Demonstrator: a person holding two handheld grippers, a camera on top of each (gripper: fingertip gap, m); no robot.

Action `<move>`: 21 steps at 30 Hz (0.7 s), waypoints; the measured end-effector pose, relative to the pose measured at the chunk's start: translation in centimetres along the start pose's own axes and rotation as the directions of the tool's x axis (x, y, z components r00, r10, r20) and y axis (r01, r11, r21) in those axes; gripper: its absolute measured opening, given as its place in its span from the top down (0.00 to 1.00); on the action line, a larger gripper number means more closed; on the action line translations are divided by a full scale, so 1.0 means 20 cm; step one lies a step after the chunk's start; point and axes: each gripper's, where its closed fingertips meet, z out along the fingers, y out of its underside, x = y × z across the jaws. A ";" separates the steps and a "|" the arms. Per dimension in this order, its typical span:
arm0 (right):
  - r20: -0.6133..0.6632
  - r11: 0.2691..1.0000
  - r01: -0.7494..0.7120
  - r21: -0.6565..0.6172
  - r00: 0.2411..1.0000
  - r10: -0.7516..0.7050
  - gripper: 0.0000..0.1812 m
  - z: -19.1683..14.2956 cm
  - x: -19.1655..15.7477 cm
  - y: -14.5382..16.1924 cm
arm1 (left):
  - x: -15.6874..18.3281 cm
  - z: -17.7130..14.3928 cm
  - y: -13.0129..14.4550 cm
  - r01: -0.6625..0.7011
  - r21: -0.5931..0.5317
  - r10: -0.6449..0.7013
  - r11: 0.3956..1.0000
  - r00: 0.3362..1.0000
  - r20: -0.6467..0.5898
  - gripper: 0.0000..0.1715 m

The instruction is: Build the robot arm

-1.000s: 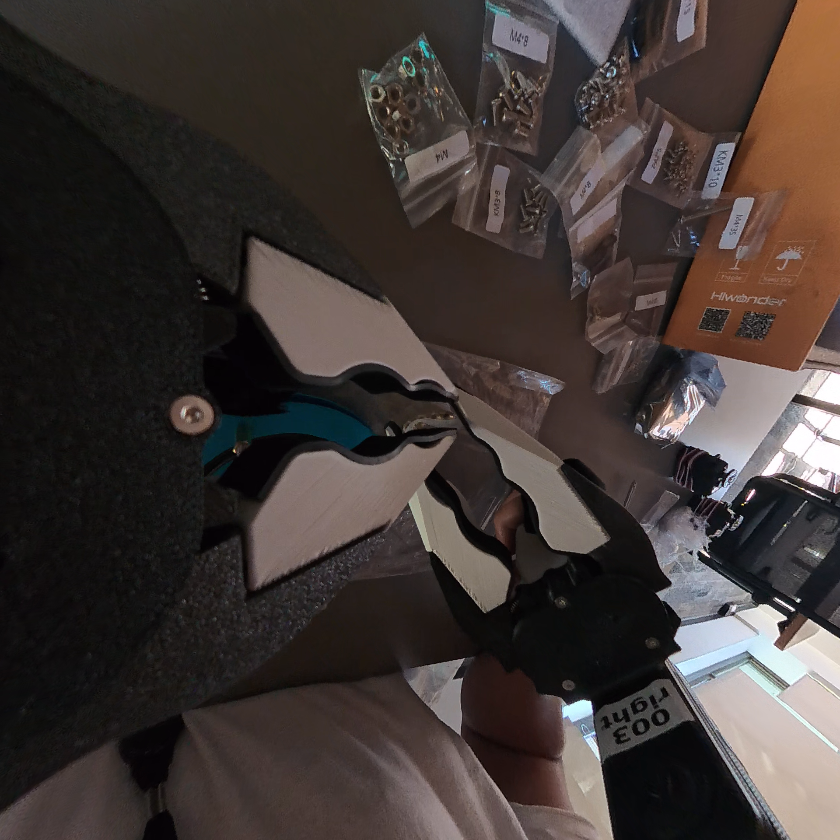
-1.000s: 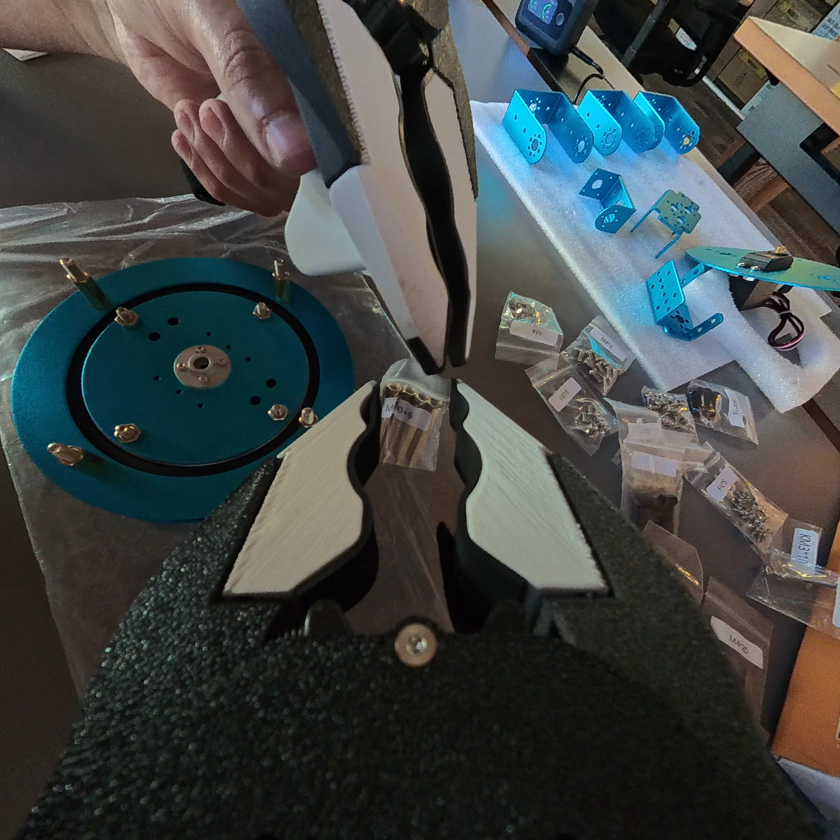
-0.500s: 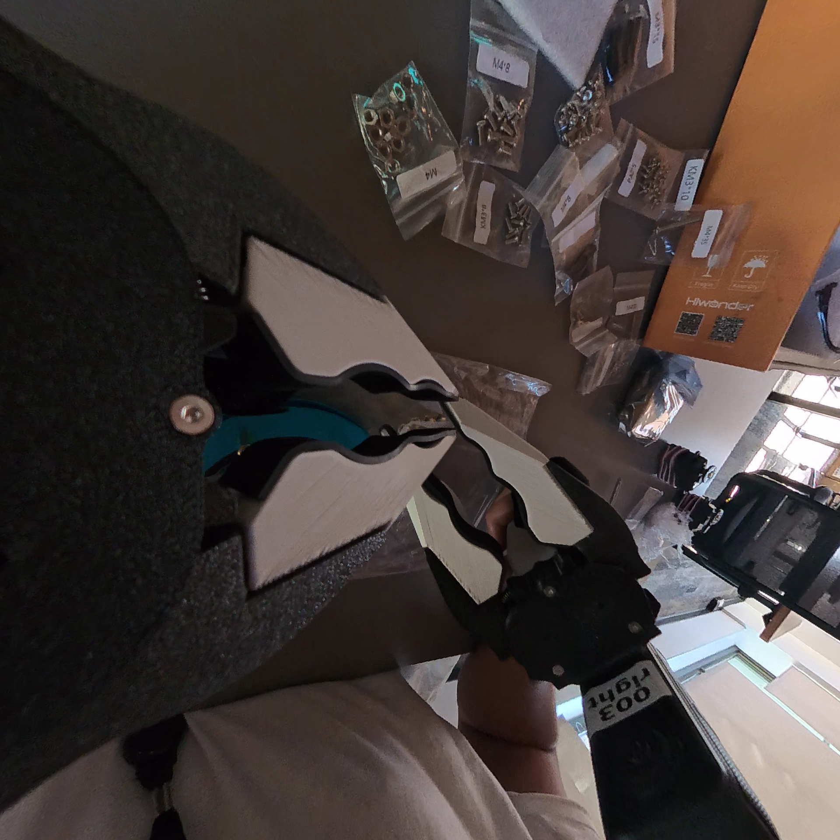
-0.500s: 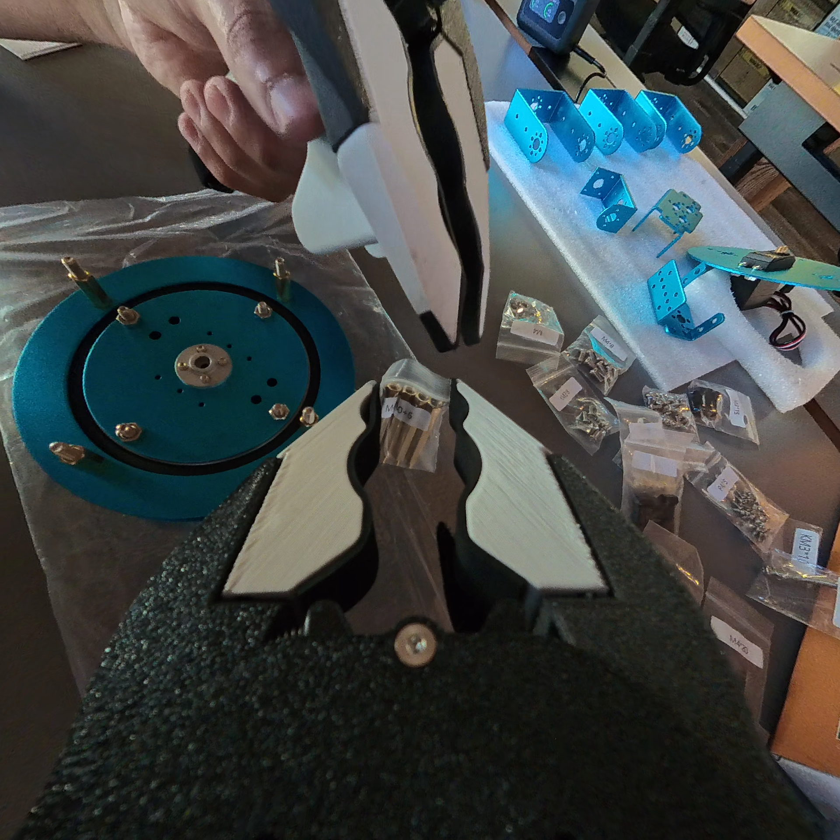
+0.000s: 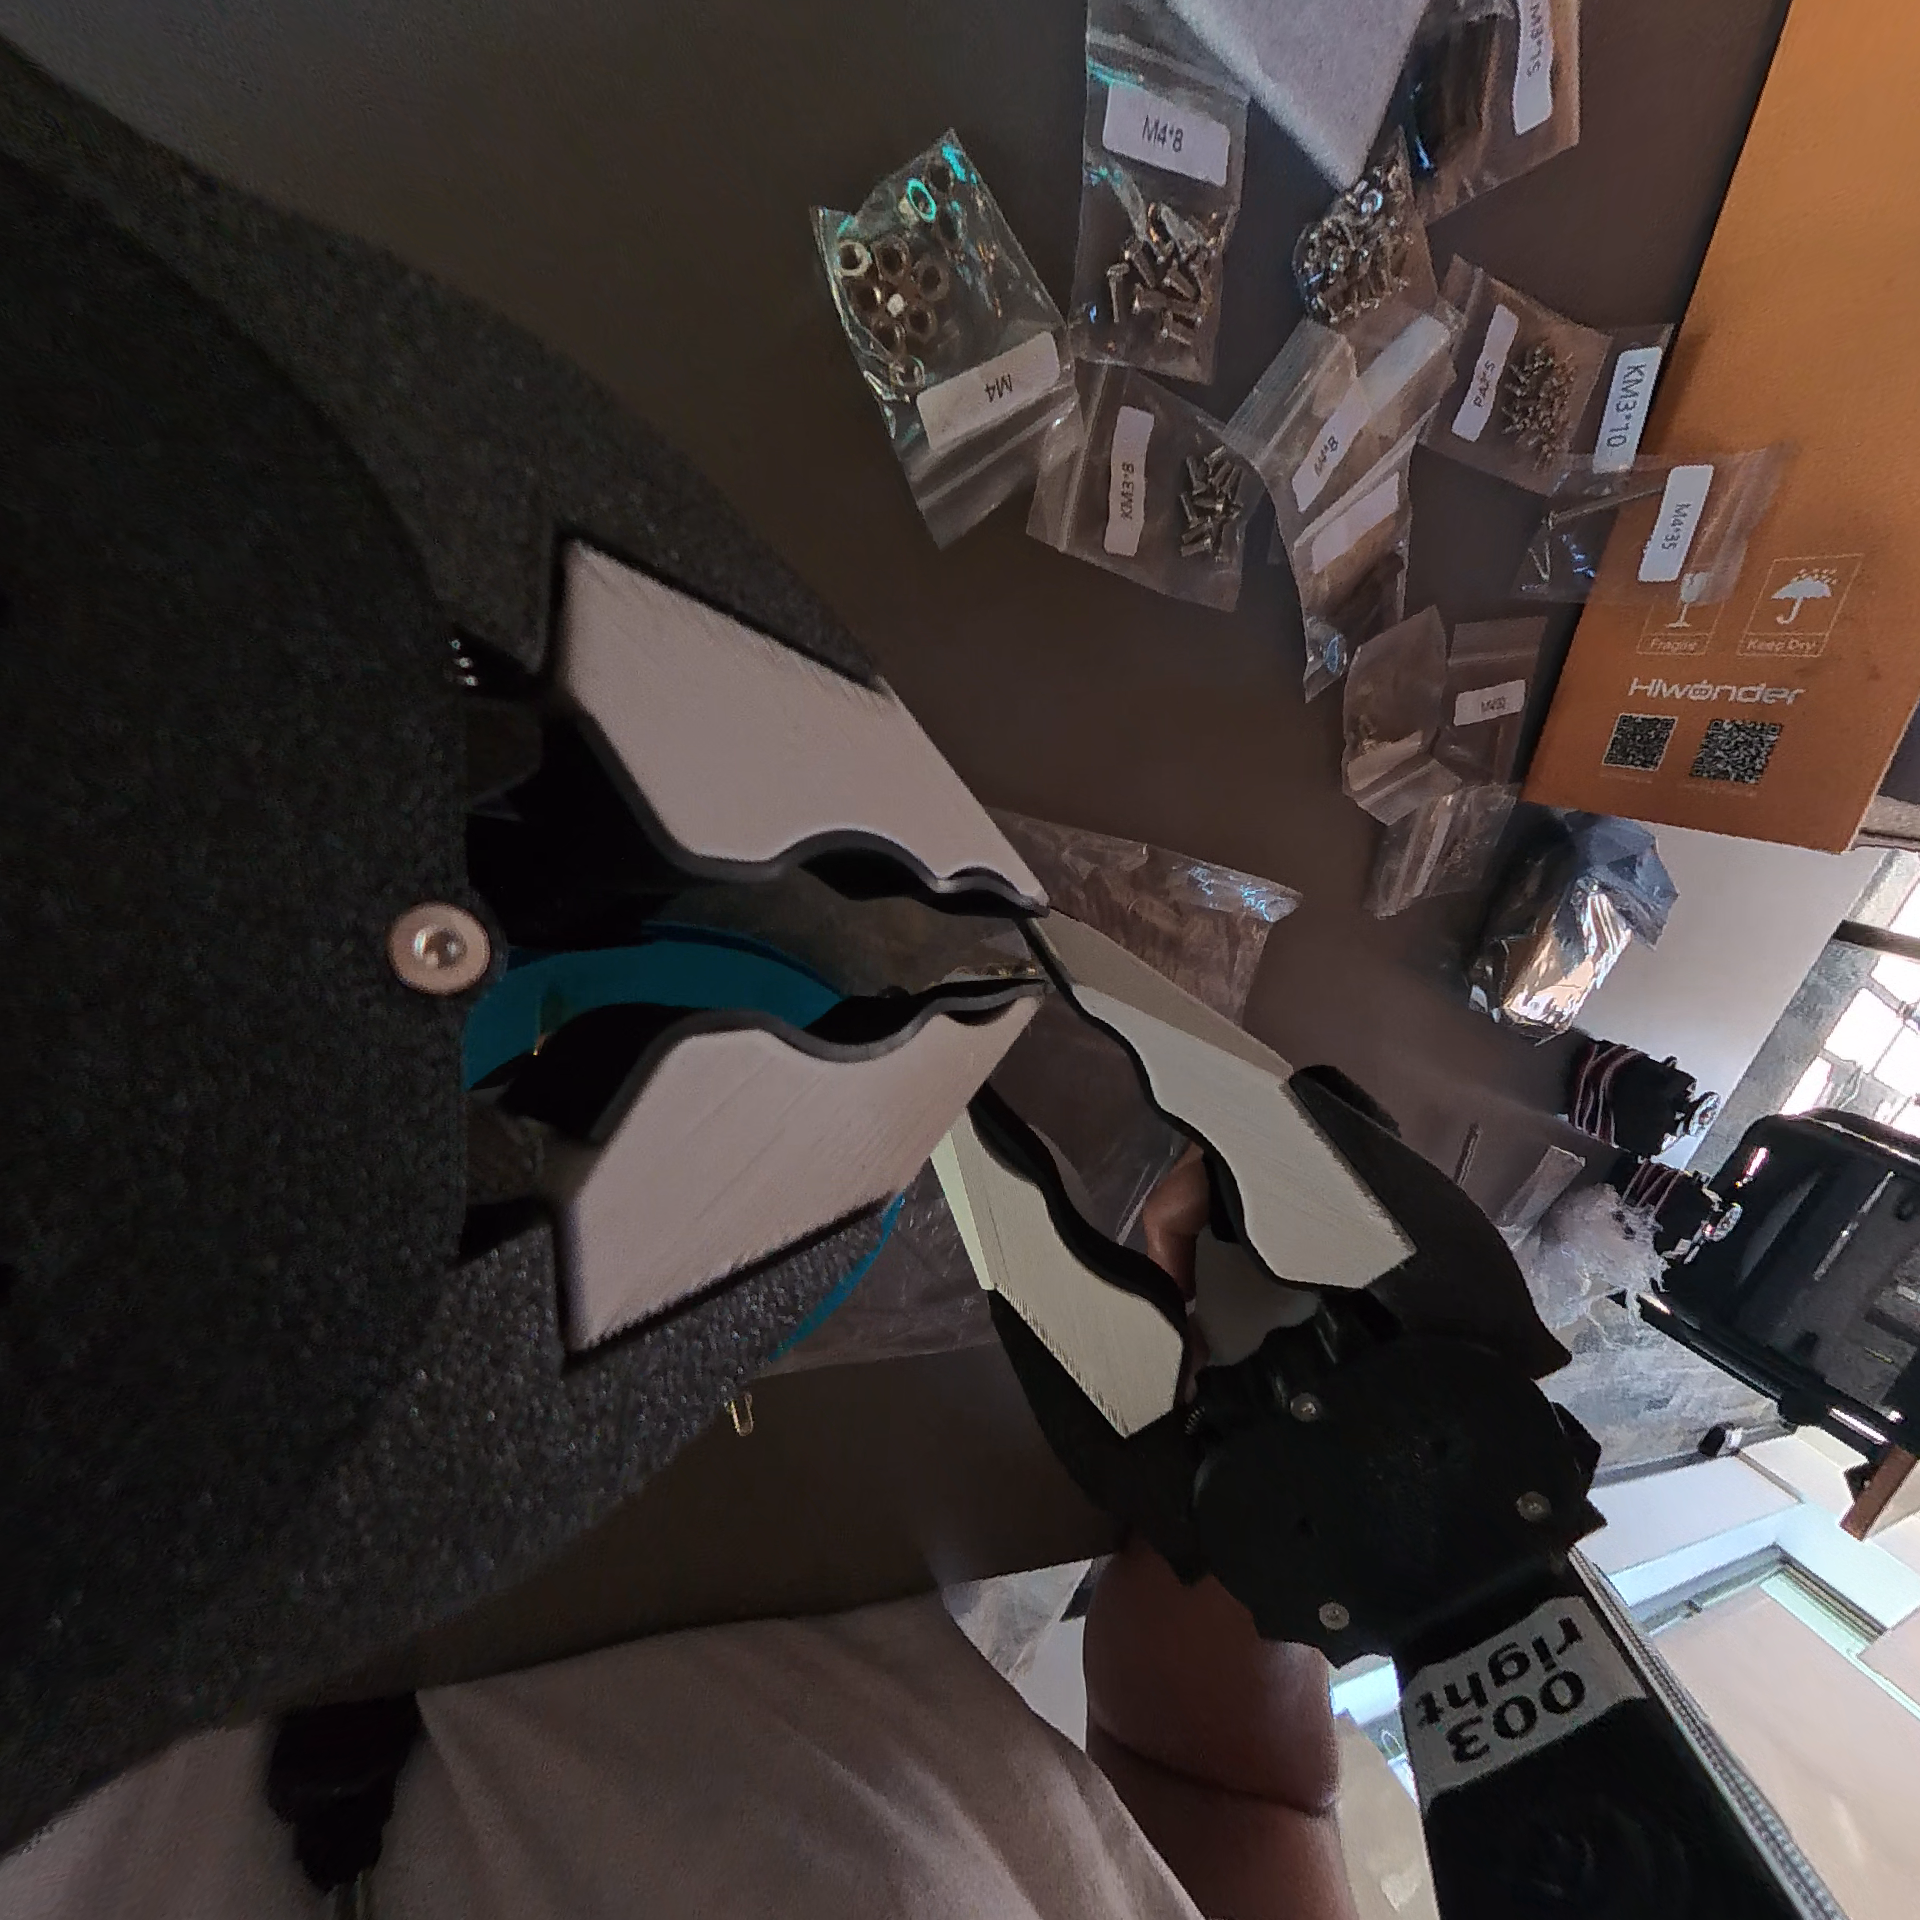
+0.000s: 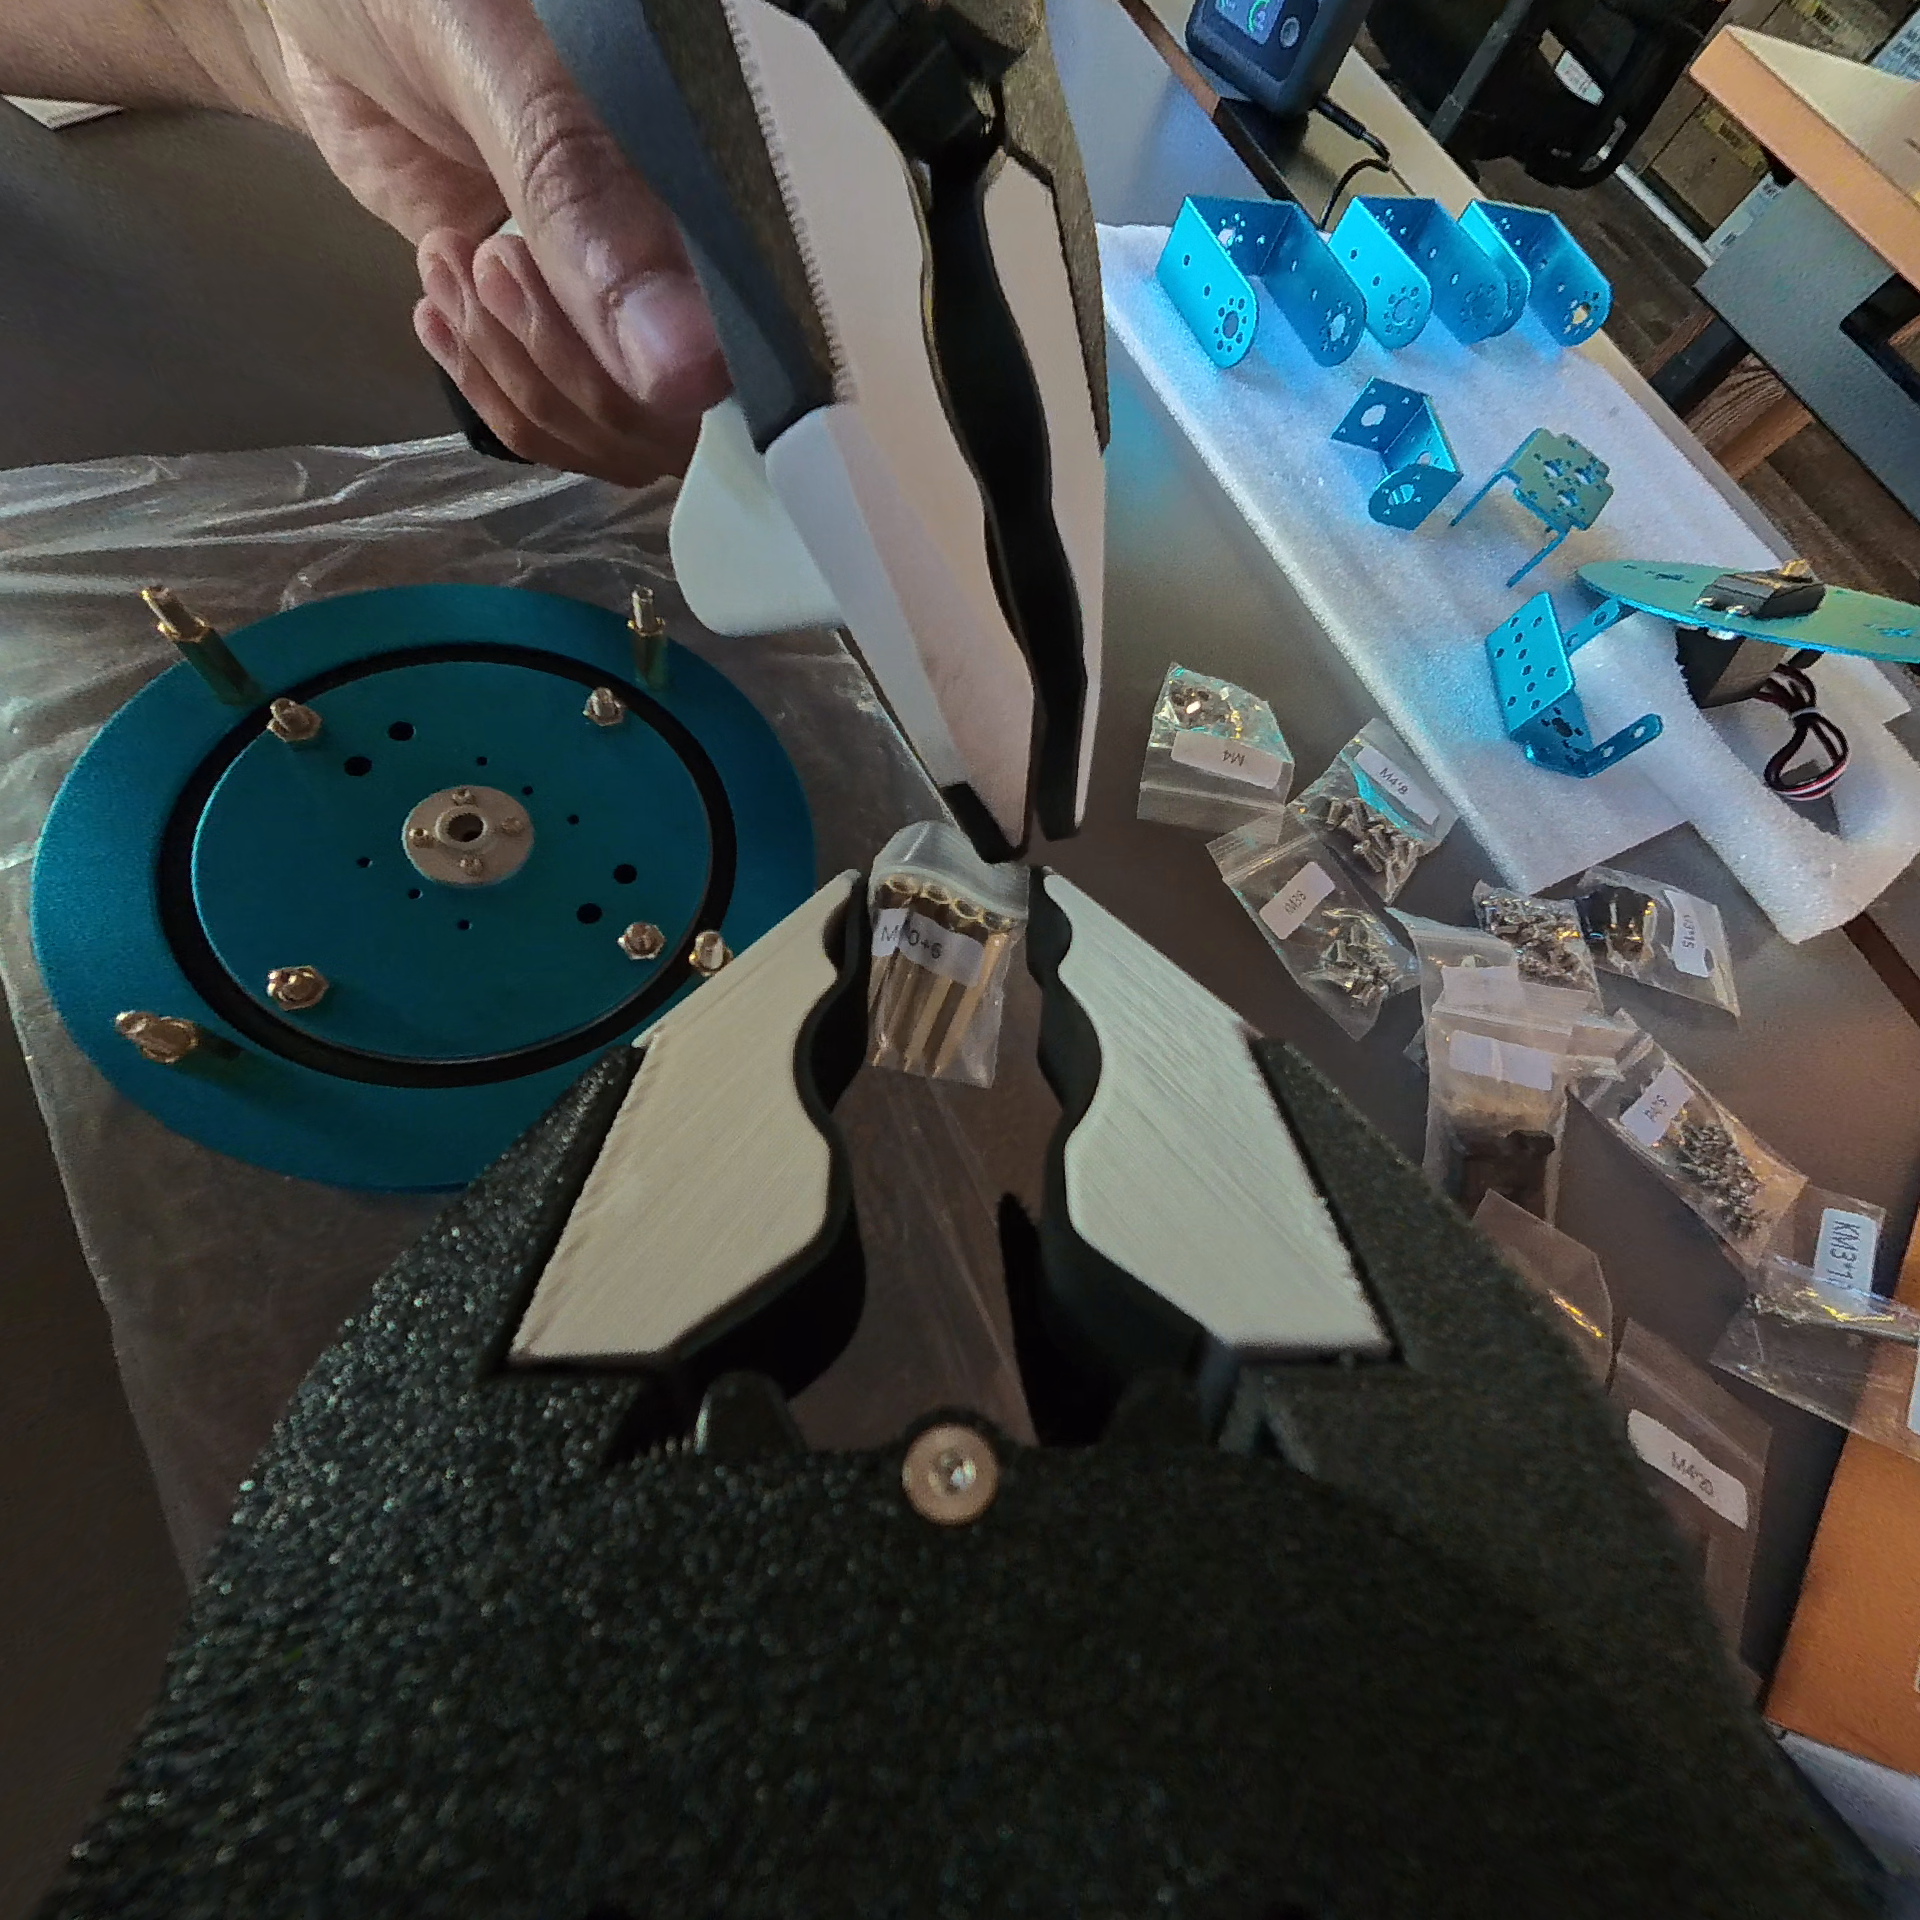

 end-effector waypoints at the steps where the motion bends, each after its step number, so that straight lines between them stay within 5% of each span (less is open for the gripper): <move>1: 0.000 1.000 0.001 0.000 1.000 -0.001 0.84 0.00 0.00 0.00 | 0.00 0.00 0.00 -0.007 0.000 0.007 1.000 1.000 0.005 0.94; 11: 0.004 1.000 0.018 -0.009 1.000 -0.018 0.85 0.01 -0.01 0.01 | 0.00 0.01 0.03 -0.219 -0.066 0.224 0.973 0.972 0.076 0.94; 21: -0.007 0.997 0.074 -0.014 0.997 -0.074 0.85 0.00 -0.03 0.00 | 0.01 0.01 0.06 -0.044 -0.220 0.017 0.974 0.992 -0.126 1.00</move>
